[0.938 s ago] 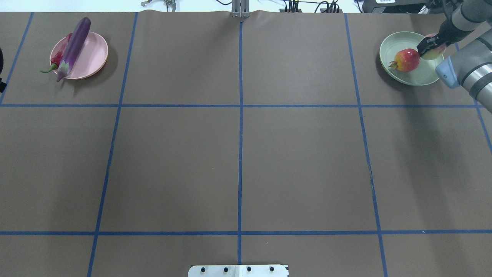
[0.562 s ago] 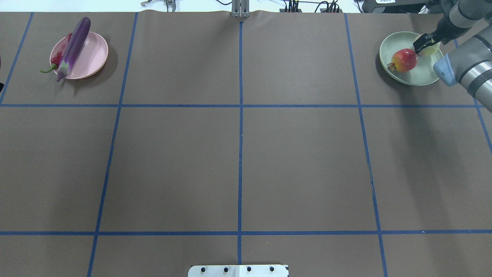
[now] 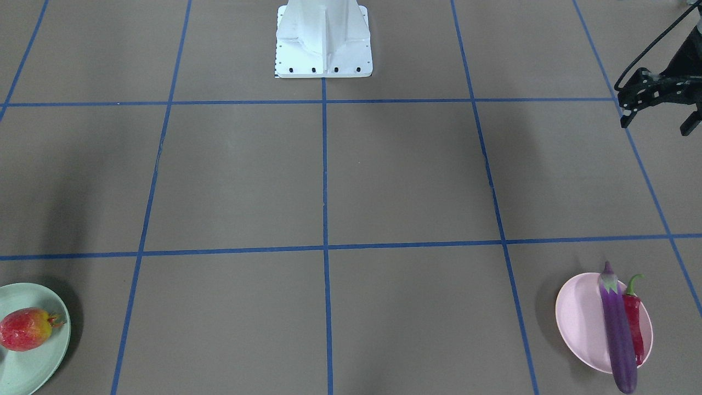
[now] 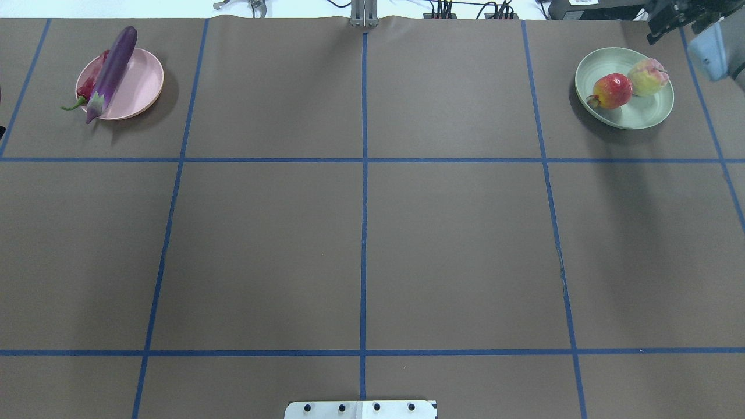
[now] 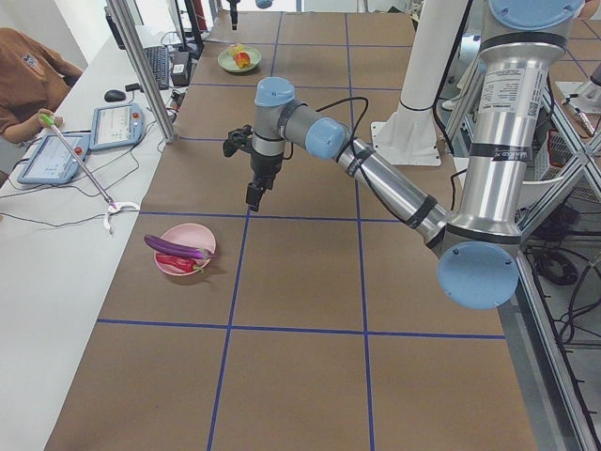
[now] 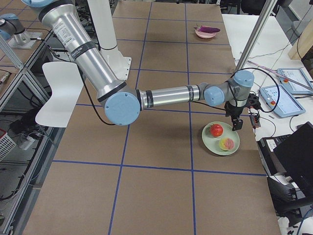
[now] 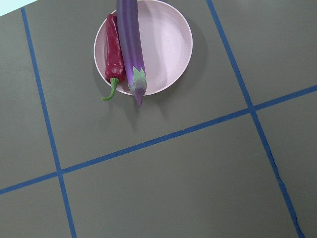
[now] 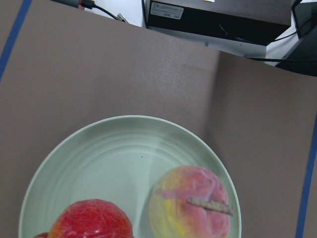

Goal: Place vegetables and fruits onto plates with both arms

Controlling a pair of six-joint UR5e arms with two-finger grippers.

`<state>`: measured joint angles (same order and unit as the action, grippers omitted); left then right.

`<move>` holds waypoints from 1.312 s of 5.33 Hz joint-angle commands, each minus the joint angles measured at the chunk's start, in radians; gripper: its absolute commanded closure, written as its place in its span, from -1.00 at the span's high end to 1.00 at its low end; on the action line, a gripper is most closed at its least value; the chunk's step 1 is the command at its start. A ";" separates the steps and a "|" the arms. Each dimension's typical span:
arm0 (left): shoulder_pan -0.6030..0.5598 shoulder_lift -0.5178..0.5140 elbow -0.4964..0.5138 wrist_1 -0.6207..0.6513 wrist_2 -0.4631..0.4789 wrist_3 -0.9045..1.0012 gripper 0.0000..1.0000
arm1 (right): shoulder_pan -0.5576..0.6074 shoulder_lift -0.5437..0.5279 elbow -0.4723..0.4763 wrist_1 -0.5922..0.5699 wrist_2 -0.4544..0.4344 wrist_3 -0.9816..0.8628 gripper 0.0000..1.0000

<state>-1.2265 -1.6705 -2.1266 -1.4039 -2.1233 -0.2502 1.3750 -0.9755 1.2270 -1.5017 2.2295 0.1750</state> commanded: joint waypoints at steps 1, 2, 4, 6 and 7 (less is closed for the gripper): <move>-0.002 -0.002 0.005 -0.009 0.002 -0.006 1.00 | 0.053 -0.161 0.403 -0.267 0.015 -0.037 1.00; -0.042 0.000 0.008 0.005 -0.016 0.002 1.00 | 0.071 -0.211 0.437 -0.268 0.024 -0.028 1.00; -0.157 0.049 0.071 0.008 -0.154 0.067 1.00 | 0.151 -0.400 0.453 -0.173 0.209 -0.066 1.00; -0.229 0.071 0.219 -0.012 -0.241 0.170 1.00 | 0.151 -0.564 0.447 0.052 0.246 -0.054 1.00; -0.264 0.083 0.312 -0.007 -0.238 0.354 1.00 | 0.151 -0.610 0.450 0.054 0.236 -0.054 1.00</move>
<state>-1.4638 -1.5971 -1.8903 -1.4112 -2.3577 -0.0206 1.5257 -1.5415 1.6744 -1.4674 2.4695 0.1198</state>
